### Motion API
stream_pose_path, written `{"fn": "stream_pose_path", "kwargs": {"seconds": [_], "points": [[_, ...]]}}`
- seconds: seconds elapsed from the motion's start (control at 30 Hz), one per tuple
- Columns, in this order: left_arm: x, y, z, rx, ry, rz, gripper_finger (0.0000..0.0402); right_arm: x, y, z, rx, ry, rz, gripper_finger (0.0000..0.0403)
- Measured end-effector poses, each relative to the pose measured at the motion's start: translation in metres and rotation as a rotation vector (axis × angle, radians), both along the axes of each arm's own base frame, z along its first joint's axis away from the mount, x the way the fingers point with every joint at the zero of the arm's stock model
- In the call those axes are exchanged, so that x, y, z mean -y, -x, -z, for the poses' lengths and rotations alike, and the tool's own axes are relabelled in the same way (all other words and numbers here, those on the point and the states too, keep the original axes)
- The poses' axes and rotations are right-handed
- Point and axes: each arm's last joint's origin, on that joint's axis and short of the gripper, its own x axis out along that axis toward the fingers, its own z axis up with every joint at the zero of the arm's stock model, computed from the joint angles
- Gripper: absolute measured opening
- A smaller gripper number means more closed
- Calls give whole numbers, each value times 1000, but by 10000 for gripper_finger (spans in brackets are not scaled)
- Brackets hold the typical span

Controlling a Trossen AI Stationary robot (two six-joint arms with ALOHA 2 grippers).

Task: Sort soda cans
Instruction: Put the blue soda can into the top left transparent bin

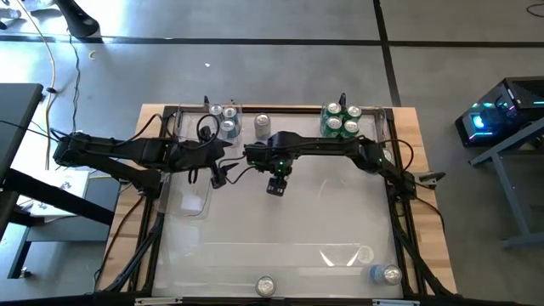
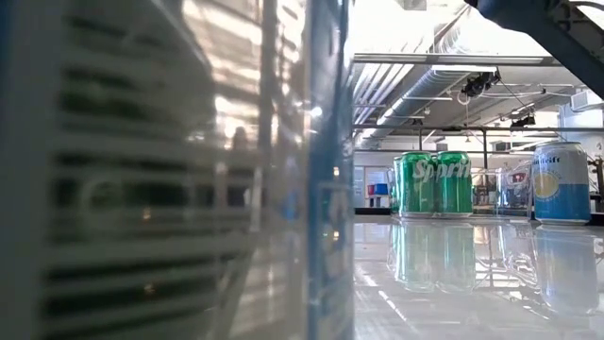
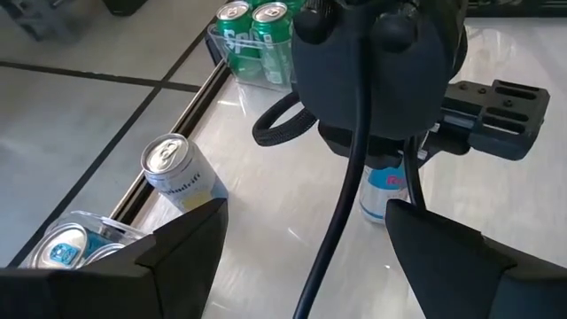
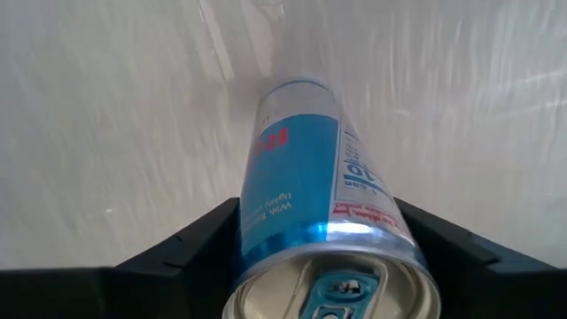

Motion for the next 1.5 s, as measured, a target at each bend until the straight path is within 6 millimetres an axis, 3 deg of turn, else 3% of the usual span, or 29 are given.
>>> {"fn": "stream_pose_path", "kwargs": {"seconds": [0.37,0.67,0.87,1.27,1.5], "points": [[2,1,1,-11,5,4,305,0,-2,-1,36,7,-96,264],[11,2,1,-2,-2,17,305,-5,13,-39,110,48,-118,266],[17,3,1,6,-15,17,305,-17,14,-50,159,125,-165,266],[21,3,0,14,-17,15,305,-23,5,-3,157,103,-199,266],[21,3,0,16,-24,3,305,-27,3,7,195,-63,-264,267]]}}
